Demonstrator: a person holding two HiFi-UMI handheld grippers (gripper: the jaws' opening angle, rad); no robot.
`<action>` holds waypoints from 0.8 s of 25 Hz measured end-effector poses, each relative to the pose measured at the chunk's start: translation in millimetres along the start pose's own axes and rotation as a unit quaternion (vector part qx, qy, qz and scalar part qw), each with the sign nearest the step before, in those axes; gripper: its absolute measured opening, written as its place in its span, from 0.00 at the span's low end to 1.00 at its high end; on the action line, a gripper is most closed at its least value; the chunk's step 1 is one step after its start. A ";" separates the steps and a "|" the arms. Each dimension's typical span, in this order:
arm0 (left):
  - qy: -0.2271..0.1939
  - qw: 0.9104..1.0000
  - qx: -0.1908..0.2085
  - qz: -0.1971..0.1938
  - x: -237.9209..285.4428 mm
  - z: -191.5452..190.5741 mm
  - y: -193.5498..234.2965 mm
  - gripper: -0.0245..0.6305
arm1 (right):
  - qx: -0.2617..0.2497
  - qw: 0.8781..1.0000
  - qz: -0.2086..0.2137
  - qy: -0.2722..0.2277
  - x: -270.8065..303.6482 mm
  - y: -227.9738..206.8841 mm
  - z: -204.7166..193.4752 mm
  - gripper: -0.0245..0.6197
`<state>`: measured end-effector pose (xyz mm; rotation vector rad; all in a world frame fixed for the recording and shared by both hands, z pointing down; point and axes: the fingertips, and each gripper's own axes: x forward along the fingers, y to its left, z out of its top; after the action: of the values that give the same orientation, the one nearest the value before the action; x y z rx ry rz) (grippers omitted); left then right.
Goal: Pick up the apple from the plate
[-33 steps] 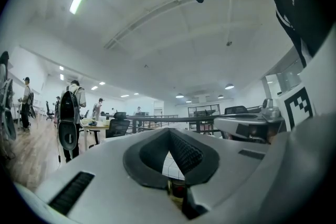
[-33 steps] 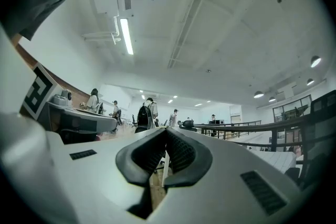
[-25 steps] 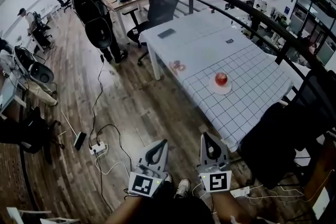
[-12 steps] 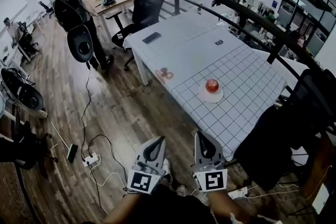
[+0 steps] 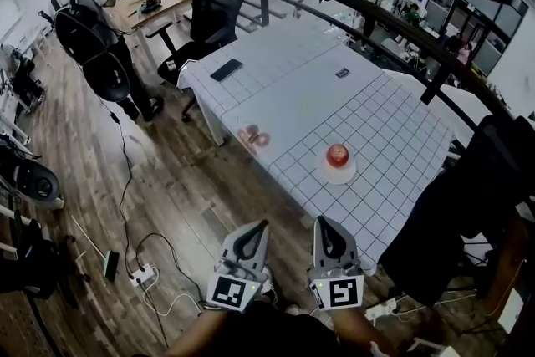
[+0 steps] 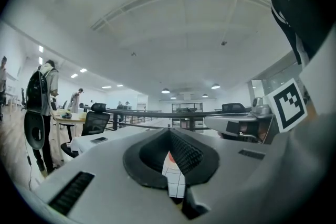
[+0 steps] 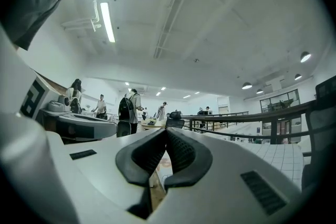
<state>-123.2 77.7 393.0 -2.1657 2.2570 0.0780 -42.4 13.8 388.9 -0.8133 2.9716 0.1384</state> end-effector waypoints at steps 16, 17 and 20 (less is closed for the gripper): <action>0.008 0.996 -0.009 -0.091 85.9 -8.4 38.6 0.05 | -0.021 0.996 -0.084 0.006 60.1 -40.2 1.4 0.07; 0.009 0.995 -0.010 -0.095 92.3 -9.0 38.3 0.05 | -0.019 0.995 -0.095 0.002 61.1 -47.8 3.9 0.07; 0.008 0.995 -0.015 -0.095 114.2 -8.3 38.4 0.05 | -0.023 0.993 -0.115 -0.003 63.9 -71.7 4.3 0.07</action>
<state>-166.1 -35.1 397.4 -2.3916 2.0585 0.0915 -60.5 -79.5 374.5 -1.1503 2.8514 0.1970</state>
